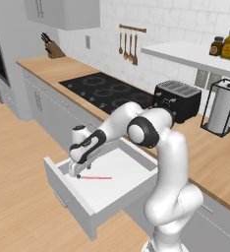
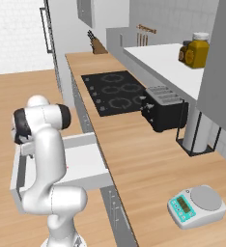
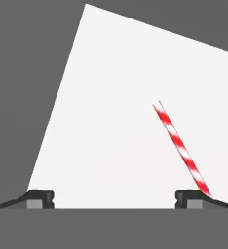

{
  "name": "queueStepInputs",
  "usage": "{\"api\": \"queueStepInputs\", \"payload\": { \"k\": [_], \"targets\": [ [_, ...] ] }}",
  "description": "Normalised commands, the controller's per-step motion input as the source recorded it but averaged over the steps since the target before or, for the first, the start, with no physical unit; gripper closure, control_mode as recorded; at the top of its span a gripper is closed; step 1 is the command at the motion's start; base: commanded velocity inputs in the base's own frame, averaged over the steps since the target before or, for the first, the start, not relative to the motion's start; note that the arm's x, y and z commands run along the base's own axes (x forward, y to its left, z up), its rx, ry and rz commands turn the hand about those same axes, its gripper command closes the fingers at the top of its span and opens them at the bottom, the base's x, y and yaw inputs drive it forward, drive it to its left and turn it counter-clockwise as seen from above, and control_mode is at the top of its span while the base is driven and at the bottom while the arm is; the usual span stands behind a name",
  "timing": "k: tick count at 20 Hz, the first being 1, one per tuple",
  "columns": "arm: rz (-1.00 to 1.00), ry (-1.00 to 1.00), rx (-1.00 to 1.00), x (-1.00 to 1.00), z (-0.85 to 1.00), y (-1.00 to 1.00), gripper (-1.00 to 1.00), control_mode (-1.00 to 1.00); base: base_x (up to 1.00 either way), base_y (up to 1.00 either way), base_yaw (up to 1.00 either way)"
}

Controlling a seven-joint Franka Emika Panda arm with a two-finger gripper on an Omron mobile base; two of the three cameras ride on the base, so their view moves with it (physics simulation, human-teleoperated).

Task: Take a straw from the drawer in front and place it inside the glass cup on the dining counter.

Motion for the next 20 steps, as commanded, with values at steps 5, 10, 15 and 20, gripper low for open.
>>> {"api": "queueStepInputs", "payload": {
  "k": [5, 10, 15, 20],
  "targets": [
    [0.00, 0.00, -0.01, 0.49, -0.16, -0.19, -1.00, -1.00, 0.00, 0.00, 0.00],
    [0.01, 0.00, -0.05, 0.25, -0.41, -0.03, -1.00, -1.00, 0.00, 0.00, 0.00],
    [0.03, 0.00, -0.01, 0.01, -0.30, -0.10, -1.00, -1.00, 0.00, 0.00, 0.00],
    [0.05, 0.02, 0.00, 0.00, -0.23, -0.17, -1.00, -1.00, 0.00, 0.00, 0.00]
  ]
}}
